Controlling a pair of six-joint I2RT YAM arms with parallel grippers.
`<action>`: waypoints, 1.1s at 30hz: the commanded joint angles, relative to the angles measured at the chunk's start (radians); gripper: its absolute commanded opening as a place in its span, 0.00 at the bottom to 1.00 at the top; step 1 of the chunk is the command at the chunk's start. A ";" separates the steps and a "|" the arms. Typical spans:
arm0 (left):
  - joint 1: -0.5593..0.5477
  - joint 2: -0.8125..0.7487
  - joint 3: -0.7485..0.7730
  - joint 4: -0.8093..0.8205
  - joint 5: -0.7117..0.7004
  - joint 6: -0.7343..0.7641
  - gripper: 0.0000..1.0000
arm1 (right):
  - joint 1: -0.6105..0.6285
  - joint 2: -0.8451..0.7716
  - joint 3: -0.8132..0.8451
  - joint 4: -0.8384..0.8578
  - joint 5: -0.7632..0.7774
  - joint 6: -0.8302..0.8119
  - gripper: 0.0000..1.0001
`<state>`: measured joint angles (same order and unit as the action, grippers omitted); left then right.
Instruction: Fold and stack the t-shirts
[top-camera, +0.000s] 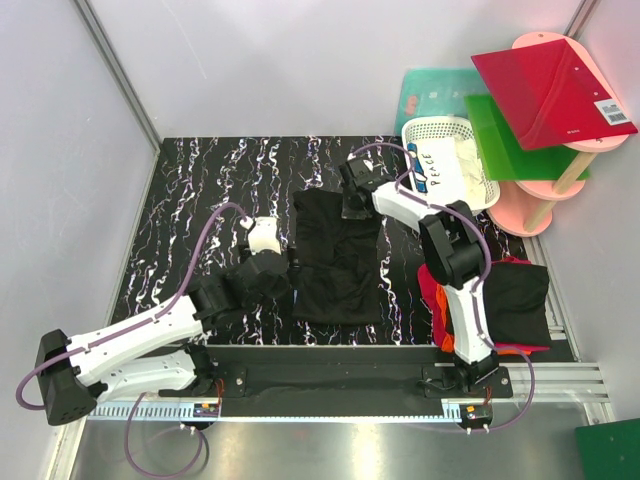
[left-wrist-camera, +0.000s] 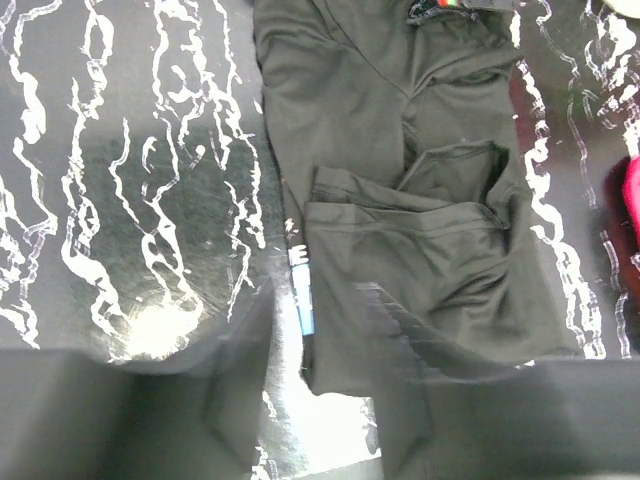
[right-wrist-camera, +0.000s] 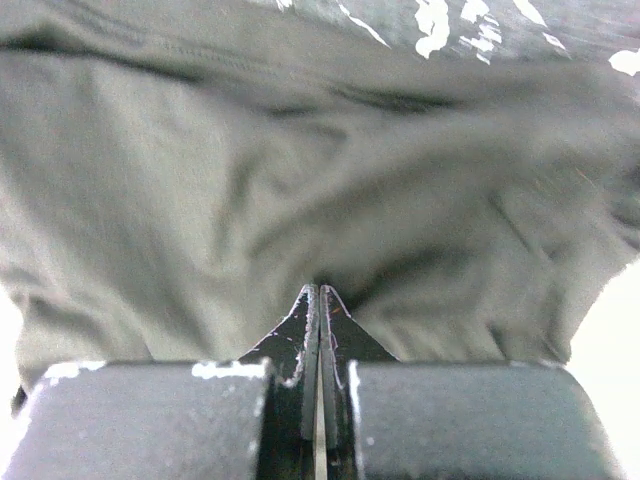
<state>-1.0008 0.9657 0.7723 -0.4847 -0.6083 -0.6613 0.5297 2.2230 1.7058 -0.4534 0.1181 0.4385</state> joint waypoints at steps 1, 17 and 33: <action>0.005 -0.024 0.009 0.041 0.005 -0.008 0.99 | 0.015 -0.244 -0.084 0.071 0.086 -0.061 0.00; 0.007 0.024 -0.278 0.191 0.232 -0.270 0.72 | 0.015 -1.009 -0.759 0.122 -0.038 0.060 0.00; 0.007 0.091 -0.412 0.377 0.394 -0.370 0.89 | 0.016 -1.131 -1.149 0.248 -0.325 0.307 0.71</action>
<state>-0.9955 1.0740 0.3920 -0.1764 -0.2531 -0.9974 0.5396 1.1255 0.6296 -0.2829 -0.0849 0.6476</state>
